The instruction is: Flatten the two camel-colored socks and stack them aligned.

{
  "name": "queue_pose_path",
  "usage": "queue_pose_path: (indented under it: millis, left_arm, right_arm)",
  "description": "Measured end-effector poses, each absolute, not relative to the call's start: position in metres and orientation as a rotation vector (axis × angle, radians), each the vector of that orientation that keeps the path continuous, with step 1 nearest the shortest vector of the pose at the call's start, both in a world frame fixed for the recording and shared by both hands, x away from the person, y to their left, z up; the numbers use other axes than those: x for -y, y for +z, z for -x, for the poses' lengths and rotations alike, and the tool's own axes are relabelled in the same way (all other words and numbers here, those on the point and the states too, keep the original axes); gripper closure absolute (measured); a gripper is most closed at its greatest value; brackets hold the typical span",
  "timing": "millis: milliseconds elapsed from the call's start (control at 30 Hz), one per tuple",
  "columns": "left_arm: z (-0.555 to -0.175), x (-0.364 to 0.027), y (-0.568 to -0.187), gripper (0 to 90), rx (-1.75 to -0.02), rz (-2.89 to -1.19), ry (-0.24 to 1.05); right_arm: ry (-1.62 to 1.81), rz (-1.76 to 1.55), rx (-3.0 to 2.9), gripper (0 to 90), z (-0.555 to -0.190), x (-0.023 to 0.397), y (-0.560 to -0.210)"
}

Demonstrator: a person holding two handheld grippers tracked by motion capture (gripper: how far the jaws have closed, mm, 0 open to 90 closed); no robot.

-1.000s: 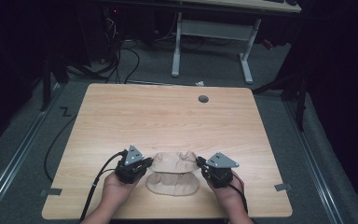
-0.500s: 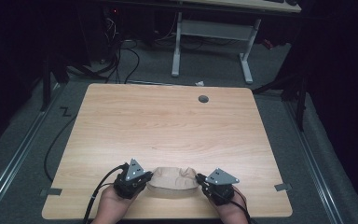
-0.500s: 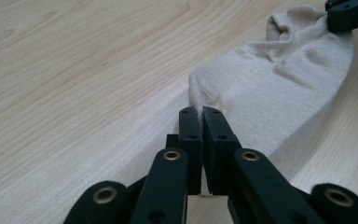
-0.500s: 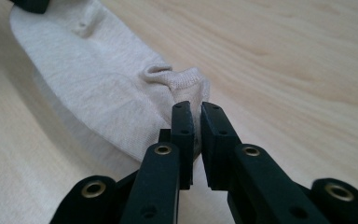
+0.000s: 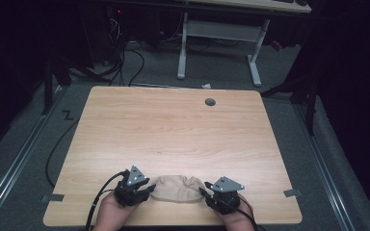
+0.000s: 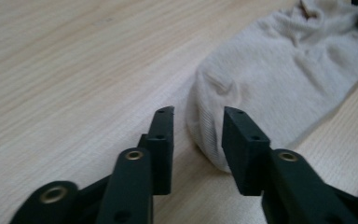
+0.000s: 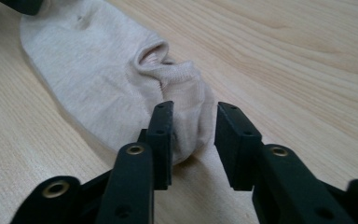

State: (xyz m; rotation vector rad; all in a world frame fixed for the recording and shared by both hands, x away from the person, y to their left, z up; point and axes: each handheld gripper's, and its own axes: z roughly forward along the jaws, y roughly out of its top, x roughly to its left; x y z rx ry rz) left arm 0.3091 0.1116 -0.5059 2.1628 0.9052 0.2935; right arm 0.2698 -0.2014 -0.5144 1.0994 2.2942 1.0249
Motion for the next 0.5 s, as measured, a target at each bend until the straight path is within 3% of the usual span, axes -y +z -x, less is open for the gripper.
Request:
queue_pose_path:
  millis: [100, 367, 500]
  left_arm:
    - [-0.310, -0.113, -0.502, 53.0, -0.890, -2.155, 0.322]
    - [-0.331, -0.135, -0.490, 47.8, -0.932, -2.075, 0.374]
    - [-0.355, -0.161, -0.486, 46.4, -1.006, -2.042, 0.450]
  right_arm:
    - [1.049, -1.086, -2.250, 59.2, -0.268, 0.204, -0.511]
    - [1.061, -1.110, -2.159, 56.7, -0.277, 0.218, -0.502]
    - [1.041, -1.153, -2.099, 57.7, -0.304, 0.232, -0.492]
